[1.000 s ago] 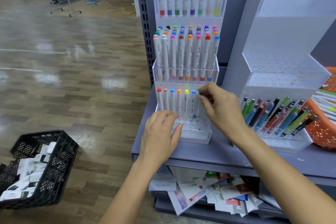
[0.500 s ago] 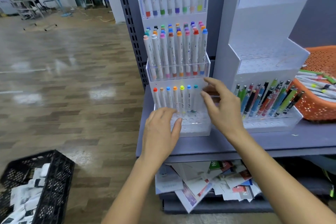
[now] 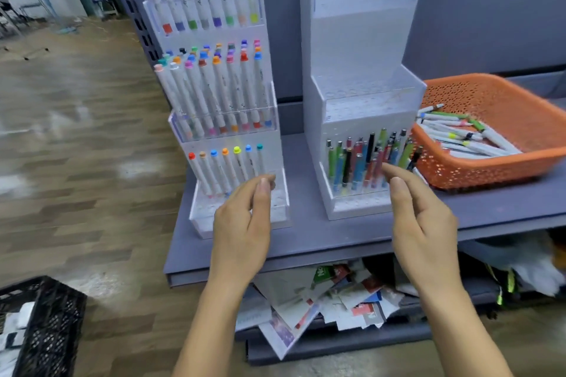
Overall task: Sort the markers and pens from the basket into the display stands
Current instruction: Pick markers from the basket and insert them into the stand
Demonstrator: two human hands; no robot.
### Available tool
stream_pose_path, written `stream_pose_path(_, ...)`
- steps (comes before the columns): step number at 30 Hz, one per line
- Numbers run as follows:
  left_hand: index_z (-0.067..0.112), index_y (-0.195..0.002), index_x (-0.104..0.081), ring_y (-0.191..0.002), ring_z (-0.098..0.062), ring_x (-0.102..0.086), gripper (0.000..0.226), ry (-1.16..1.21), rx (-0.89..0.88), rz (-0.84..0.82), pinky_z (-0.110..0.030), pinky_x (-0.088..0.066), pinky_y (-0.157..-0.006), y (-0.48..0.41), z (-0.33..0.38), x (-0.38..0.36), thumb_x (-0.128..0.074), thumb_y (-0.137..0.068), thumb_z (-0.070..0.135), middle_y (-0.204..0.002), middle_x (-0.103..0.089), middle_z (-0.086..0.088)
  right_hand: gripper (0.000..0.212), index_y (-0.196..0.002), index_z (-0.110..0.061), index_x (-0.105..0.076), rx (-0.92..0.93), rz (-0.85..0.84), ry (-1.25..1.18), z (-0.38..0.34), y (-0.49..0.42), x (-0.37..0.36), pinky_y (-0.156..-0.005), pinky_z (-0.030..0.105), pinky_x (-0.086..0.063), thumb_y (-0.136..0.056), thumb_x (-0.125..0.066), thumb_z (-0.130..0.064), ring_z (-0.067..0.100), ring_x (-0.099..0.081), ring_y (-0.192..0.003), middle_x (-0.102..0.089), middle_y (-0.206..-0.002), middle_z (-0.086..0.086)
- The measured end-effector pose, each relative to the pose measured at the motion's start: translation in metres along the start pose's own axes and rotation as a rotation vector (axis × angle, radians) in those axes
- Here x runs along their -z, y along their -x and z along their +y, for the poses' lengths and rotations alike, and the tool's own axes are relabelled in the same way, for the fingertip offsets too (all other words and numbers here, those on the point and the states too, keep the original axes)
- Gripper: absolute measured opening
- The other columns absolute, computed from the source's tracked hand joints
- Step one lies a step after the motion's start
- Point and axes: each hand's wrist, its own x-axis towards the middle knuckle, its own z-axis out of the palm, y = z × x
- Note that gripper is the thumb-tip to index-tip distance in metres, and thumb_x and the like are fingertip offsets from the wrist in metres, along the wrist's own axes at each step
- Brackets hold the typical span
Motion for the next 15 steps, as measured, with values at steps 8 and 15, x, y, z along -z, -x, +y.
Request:
stream_pose_path(8,0.035,-0.112,-0.062,-0.108,0.007,-0.057,0.050,0.048,-0.026,-0.014,-0.007,-0.041,-0.089,0.018,0.058,-0.098,-0.025,-0.089,0.059,-0.111,-0.064,0.023,0.049,-0.119,-0.019,-0.063,0.066,0.069,0.115,0.046,-0.042,0.111,-0.081,-0.005,-0.030,-0.090,-0.034,-0.046,-0.008,-0.050,-0.103,-0.063,-0.112,-0.011)
stream_pose_path(15,0.022,-0.114,-0.066,-0.098,0.004,-0.058,0.035,-0.053,-0.152,-0.053,-0.008,-0.042,-0.084,0.006,0.114,-0.189,-0.043,-0.093,0.039,-0.108,-0.067,0.012,0.040,-0.120,-0.014,-0.063,0.164,0.020,0.286,0.082,-0.105,0.180,-0.085,0.016,-0.033,-0.094,-0.038,-0.032,0.013,-0.055,-0.109,-0.065,-0.115,-0.003)
